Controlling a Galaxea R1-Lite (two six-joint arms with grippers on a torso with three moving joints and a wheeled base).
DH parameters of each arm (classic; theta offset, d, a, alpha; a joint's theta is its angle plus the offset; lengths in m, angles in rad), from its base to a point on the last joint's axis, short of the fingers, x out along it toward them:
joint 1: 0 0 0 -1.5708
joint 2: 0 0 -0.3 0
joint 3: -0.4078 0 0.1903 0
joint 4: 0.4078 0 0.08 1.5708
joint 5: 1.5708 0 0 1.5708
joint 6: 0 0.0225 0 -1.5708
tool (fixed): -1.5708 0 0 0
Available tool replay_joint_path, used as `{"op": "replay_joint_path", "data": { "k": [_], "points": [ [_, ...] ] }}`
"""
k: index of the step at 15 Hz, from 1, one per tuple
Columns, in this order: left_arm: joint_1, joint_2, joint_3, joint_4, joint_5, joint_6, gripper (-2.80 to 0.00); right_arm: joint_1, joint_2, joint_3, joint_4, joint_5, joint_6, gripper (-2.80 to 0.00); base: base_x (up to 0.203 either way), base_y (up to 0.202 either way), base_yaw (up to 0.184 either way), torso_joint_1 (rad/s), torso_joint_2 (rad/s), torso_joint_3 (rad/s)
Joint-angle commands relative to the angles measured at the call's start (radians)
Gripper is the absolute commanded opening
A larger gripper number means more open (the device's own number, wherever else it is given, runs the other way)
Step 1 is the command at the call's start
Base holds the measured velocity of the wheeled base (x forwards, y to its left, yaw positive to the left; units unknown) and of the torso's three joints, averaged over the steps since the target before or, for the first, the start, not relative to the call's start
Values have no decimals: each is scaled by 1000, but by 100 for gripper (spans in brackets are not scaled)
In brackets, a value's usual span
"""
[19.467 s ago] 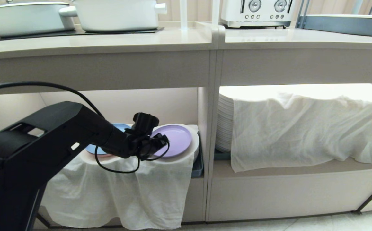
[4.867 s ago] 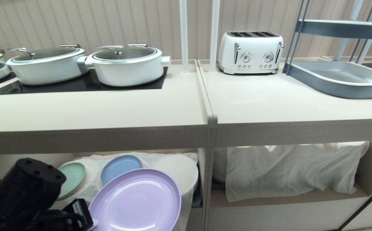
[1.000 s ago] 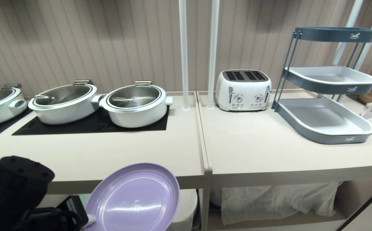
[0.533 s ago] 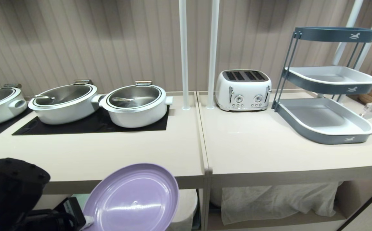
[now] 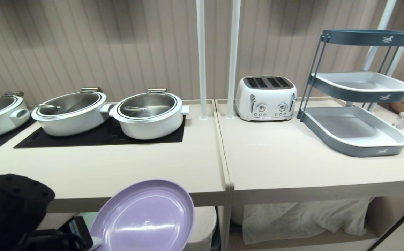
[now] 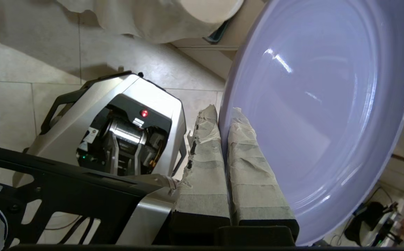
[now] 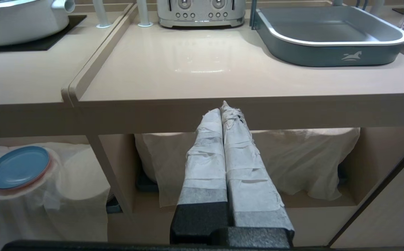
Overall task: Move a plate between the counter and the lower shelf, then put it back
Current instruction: Put the plate
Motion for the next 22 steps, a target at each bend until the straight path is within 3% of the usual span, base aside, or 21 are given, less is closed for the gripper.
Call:
{"op": "replay_joint_path", "data": {
  "k": [1, 22],
  "points": [
    [2, 2, 6, 0, -1, -7, -280, 0, 0, 0, 1, 0, 0, -280, 1, 169, 1, 2, 3, 2],
    [35, -3, 18, 0, -16, -8, -280, 0, 0, 0, 1, 0, 0, -280, 0, 196, -2, 3, 2, 2]
  ]
}}
